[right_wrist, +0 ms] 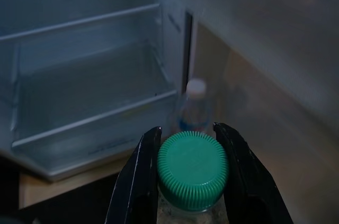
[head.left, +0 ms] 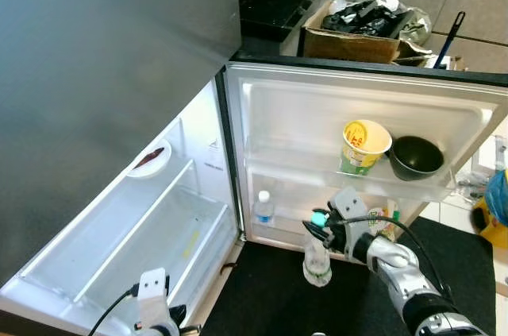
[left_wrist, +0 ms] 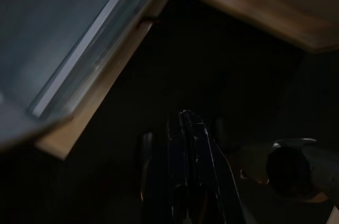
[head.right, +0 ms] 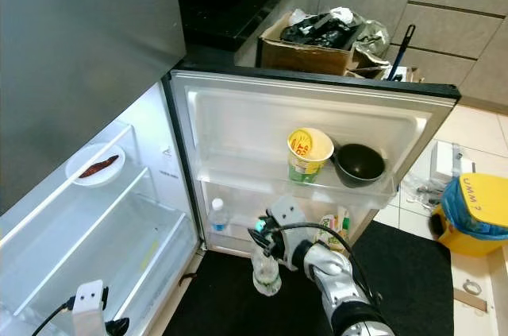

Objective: Restocking fridge

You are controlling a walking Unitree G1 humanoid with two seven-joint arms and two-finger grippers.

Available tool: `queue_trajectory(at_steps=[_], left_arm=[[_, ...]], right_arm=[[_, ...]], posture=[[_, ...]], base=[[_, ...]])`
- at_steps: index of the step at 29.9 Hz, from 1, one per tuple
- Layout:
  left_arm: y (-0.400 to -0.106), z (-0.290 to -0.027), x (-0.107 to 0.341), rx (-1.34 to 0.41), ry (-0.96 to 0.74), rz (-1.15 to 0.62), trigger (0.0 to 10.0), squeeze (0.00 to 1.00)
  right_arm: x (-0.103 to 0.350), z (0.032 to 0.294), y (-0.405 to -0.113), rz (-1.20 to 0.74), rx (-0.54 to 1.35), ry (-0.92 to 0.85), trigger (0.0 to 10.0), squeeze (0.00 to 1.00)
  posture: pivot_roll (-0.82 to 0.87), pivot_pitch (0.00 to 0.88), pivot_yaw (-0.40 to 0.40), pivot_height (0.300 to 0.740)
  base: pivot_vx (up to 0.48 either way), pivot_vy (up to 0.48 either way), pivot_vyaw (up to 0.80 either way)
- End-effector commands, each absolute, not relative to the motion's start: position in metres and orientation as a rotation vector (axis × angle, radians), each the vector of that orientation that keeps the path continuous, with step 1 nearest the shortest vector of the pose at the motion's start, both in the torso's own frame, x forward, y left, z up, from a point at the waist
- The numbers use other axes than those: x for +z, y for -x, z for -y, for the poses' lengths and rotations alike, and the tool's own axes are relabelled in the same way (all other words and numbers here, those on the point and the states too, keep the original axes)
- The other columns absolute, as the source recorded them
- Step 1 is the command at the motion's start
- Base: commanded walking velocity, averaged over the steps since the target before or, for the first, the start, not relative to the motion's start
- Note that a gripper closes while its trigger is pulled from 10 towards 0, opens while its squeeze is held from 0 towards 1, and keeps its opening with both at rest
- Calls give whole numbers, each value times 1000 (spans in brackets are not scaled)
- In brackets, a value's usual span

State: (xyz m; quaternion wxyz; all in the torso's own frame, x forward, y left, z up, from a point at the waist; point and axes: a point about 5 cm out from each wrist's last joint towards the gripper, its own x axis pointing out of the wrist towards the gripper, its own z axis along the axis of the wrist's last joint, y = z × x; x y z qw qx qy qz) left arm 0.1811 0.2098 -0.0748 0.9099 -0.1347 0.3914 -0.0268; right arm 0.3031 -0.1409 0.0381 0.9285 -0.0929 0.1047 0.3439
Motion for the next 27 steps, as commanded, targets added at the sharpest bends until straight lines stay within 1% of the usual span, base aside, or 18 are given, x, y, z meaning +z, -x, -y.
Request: queue_trajectory(at_steps=[1,6,9,16,24,25,27], left_arm=[[-185,-203,-73,-107,250,-792,10000,0],[-204,-195,-63,-172,228,-730,10000,0],[-210,-194,-60,-192,215,-716,10000,0],[-207,-194,-62,-206,201,-731,10000,0],[-208,-194,-61,-206,211,-718,10000,0],[-209,-194,-60,-207,211,-715,10000,0],[-209,-194,-60,-207,211,-715,10000,0]], right_arm=[[40,139,-306,-217,699,192,10000,0],[48,137,-309,-199,718,173,10000,0],[51,134,-310,-184,742,195,10000,0],[64,126,-312,-130,787,216,10000,0],[73,125,-314,-100,799,214,10000,0],[76,126,-315,-88,792,216,10000,0],[77,126,-315,-85,790,216,10000,0]], posture=[[-52,83,13,740],[-53,81,14,720],[-54,76,15,710],[-59,72,15,670],[-59,75,15,630],[-59,75,15,620],[-59,75,15,615]], base=[[0,0,0],[0,0,0],[0,0,0],[0,0,0],[0,0,0],[0,0,0],[0,0,0]])
